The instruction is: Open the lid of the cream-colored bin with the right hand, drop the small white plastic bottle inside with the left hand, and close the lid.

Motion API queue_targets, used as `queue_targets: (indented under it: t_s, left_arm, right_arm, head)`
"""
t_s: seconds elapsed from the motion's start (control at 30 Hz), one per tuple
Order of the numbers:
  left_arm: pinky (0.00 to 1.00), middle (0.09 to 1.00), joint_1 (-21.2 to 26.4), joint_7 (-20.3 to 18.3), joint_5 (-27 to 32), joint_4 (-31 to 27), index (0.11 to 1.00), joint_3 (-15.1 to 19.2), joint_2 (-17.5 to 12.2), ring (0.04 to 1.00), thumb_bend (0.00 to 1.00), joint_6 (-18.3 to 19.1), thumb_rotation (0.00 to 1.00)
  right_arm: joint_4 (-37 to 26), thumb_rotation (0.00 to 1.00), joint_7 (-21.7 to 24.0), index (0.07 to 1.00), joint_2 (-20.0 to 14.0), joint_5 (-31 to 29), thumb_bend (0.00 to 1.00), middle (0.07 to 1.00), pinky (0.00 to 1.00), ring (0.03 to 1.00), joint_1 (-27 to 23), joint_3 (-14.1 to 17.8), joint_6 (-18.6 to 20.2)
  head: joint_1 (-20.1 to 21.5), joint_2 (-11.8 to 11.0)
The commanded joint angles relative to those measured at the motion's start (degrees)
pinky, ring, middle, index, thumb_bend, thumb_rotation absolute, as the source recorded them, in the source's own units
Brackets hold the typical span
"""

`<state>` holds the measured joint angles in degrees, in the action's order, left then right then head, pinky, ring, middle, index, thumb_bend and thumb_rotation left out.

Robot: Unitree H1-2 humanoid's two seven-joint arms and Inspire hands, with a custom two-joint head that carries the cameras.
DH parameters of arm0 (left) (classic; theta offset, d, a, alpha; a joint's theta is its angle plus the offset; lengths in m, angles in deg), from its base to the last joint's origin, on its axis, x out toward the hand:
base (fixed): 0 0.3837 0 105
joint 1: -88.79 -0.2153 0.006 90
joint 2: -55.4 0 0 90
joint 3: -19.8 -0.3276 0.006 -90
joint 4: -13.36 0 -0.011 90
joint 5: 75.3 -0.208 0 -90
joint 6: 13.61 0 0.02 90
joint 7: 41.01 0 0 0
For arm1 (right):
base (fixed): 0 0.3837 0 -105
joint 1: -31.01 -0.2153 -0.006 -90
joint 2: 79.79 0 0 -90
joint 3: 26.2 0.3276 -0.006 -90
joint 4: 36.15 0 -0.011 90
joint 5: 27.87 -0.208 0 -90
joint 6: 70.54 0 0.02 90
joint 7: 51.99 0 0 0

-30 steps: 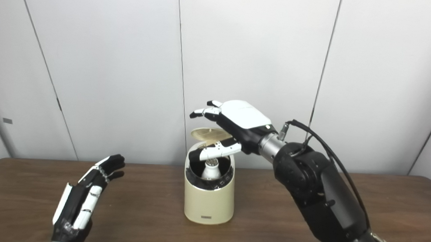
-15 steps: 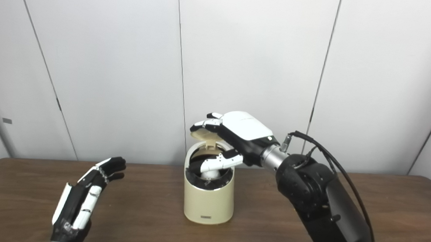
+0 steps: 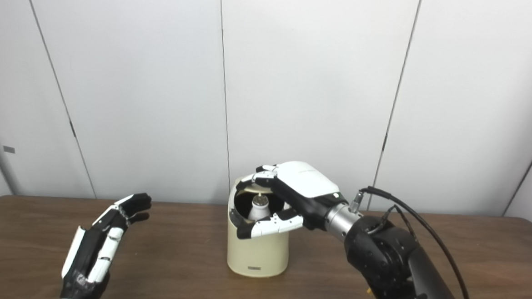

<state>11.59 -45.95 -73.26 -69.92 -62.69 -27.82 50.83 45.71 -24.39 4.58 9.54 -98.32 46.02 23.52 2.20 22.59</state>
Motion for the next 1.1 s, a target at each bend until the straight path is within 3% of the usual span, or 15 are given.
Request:
queue_targets:
  t_s: [0.0,0.33,0.57,1.07]
  left_arm:
    - [0.78,0.813,1.6,0.3,0.4,-0.6,0.800,0.2,-0.7,0.817,0.30,-1.3,0.77]
    - [0.77,0.815,1.3,0.3,0.2,-1.1,0.800,0.3,-1.0,0.816,0.32,-1.3,0.76]
    - [0.75,0.805,1.1,0.5,-0.1,-1.5,0.795,0.3,-1.0,0.805,0.33,-1.3,0.75]
    - [0.79,0.813,0.4,0.3,0.2,-3.1,0.799,-0.1,-1.1,0.817,0.37,-1.1,0.78]
  right_arm:
    - [-1.8,0.98,-1.1,0.819,-0.5,-0.4,0.92,0.824,0.93,0.921,-1.3,1.4,0.1]
    - [-3.3,0.98,-0.6,0.831,0.2,-1.6,0.89,0.842,0.93,0.924,1.1,2.2,2.5]
    - [-2.6,0.97,-2.5,0.871,0.8,-2.2,0.89,0.896,0.94,0.952,3.0,2.8,2.0]
    - [-4.1,0.97,-2.7,0.875,1.0,-2.1,0.87,0.892,0.94,0.954,6.0,3.6,2.7]
  head:
    - [0.0,0.1]
    - [0.0,0.8]
    - [-0.1,0.9]
    - [-0.5,2.0]
